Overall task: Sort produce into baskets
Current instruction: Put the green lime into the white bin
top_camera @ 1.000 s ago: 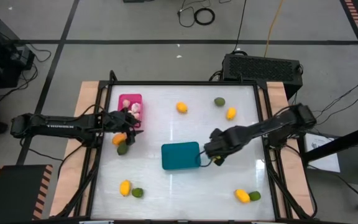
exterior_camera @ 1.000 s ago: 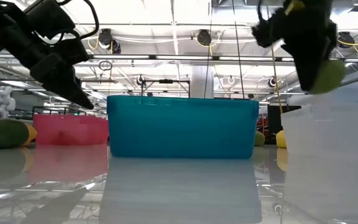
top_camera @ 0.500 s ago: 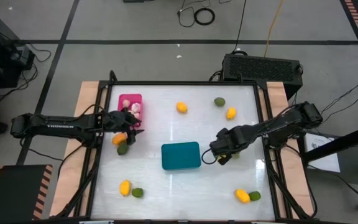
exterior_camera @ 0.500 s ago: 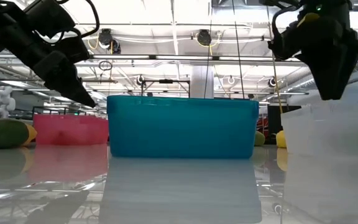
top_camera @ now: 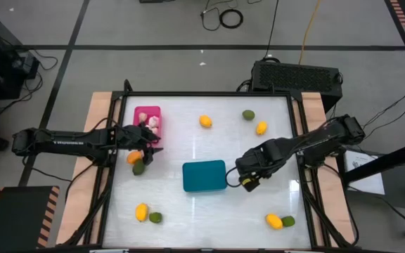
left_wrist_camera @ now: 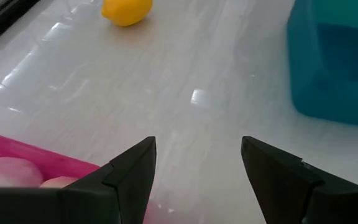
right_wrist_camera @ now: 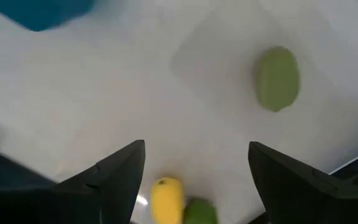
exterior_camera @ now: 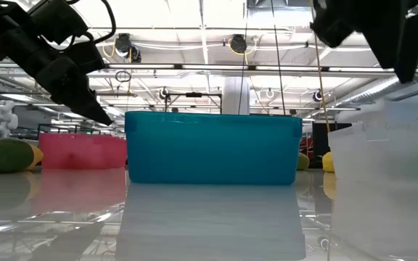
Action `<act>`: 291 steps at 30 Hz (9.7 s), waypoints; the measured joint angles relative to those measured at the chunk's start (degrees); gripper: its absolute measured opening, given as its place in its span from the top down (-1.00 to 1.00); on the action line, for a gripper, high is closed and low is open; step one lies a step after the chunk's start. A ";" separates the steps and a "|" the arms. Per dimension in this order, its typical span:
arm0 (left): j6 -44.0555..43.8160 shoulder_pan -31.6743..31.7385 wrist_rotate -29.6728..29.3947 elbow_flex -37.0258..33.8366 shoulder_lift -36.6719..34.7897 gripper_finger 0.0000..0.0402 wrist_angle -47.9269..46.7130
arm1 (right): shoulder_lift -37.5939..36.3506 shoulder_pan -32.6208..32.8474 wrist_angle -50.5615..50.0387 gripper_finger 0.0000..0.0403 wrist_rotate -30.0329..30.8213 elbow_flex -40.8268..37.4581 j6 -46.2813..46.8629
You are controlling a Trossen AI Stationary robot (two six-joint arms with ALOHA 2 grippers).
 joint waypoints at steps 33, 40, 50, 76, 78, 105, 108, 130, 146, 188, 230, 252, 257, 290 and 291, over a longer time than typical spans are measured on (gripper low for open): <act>0.07 -2.25 1.82 -0.02 0.00 -0.21 0.17 | 11.87 33.33 8.94 -0.38 -1.20 1.45 -21.48; -0.67 -2.25 1.74 -0.02 0.00 -0.21 1.38 | 16.84 34.71 2.08 -0.38 -1.23 1.42 -21.41; -1.12 -2.25 1.72 -0.02 0.00 -0.21 1.38 | 17.57 36.22 2.72 -0.38 -6.86 1.40 -20.41; -1.32 -2.25 2.62 -0.04 0.00 -0.21 1.27 | 17.55 37.11 12.79 -0.34 -6.99 -7.32 -16.35; -1.32 -2.25 2.62 -0.04 0.00 -0.21 1.27 | 17.55 37.11 12.26 -0.27 -7.00 -7.34 -16.35; -1.16 -2.27 2.62 -0.04 0.00 -0.21 1.46 | 3.48 23.48 -6.77 0.14 17.41 -0.74 -7.30; -1.16 -2.27 2.62 -0.04 0.00 -0.21 1.46 | 3.50 19.36 -8.07 0.14 19.76 -0.74 -7.80; -0.13 -2.26 2.64 -0.04 0.01 -0.21 -0.31 | 3.54 0.87 -7.39 -0.29 19.79 -0.74 -13.90; 0.04 -2.26 2.64 -0.04 0.02 -0.21 -0.04 | 3.54 -28.68 11.93 -0.30 35.15 -0.74 -31.03; 3.09 -2.26 1.66 -0.04 0.00 -0.21 0.02 | 12.59 -53.44 39.98 -0.31 20.15 -16.13 -70.07; 10.53 -2.25 1.26 -0.04 0.02 -0.21 8.57 | 14.08 -17.99 -10.07 0.08 -4.60 8.30 -39.18; 7.45 -2.25 1.31 -0.04 0.02 -0.21 8.57 | 14.05 -3.39 -16.12 -0.27 -4.12 -0.41 -23.77; 5.71 -2.25 5.30 0.00 -0.06 -0.21 8.81 | 14.05 -3.38 -16.42 -0.36 -6.09 0.67 -25.00; -27.91 -59.40 -5.88 22.15 31.38 -0.21 9.02 | 13.69 14.23 41.84 -0.28 44.29 7.61 -42.77; -26.45 -59.75 -5.81 23.15 33.86 -0.21 9.01 | 14.02 14.39 42.97 -0.28 45.48 7.61 -43.45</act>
